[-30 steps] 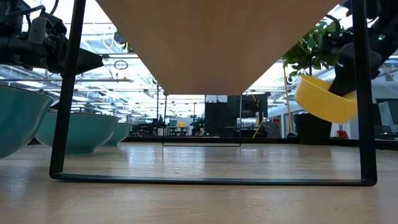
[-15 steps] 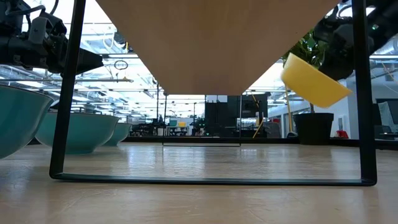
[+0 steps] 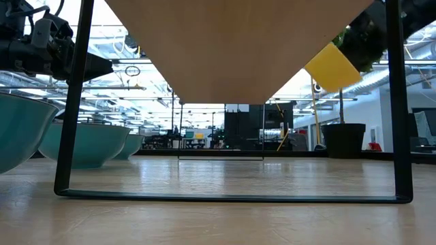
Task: Pick & Place Mini bowls
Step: Stack the yellow bowl on top of the yellow bowl on the shelf
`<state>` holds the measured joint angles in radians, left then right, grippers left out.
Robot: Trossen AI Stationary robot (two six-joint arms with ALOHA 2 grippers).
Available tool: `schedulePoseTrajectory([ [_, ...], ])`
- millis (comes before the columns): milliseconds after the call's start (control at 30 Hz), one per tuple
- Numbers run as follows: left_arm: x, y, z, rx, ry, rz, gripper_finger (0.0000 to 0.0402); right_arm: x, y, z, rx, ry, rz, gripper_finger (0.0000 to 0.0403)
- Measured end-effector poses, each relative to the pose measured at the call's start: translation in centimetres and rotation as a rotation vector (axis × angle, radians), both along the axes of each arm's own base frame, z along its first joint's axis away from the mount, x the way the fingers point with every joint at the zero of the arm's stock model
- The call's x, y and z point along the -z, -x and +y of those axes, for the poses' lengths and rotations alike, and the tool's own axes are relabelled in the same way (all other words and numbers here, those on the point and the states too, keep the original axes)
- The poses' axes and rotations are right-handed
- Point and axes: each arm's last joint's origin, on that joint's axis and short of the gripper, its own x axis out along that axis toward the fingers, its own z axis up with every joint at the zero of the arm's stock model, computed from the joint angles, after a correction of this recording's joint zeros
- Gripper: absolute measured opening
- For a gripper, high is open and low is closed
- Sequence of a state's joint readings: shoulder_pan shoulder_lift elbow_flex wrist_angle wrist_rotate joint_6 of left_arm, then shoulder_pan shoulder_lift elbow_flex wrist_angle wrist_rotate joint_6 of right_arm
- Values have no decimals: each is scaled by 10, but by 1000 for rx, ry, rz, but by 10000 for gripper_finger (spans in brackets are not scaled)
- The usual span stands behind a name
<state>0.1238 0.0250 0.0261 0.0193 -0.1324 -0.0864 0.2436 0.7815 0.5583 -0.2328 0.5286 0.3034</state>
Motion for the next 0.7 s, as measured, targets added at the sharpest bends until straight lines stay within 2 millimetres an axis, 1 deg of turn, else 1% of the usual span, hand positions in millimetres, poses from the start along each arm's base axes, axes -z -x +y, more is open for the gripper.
schedulePoseTrajectory([
  [267,0,0,0,0,0,0,113,-16,-7,2,-56,84,-142,0],
  [700,0,0,0,0,0,0,113,-35,-12,3,-110,253,-277,0],
])
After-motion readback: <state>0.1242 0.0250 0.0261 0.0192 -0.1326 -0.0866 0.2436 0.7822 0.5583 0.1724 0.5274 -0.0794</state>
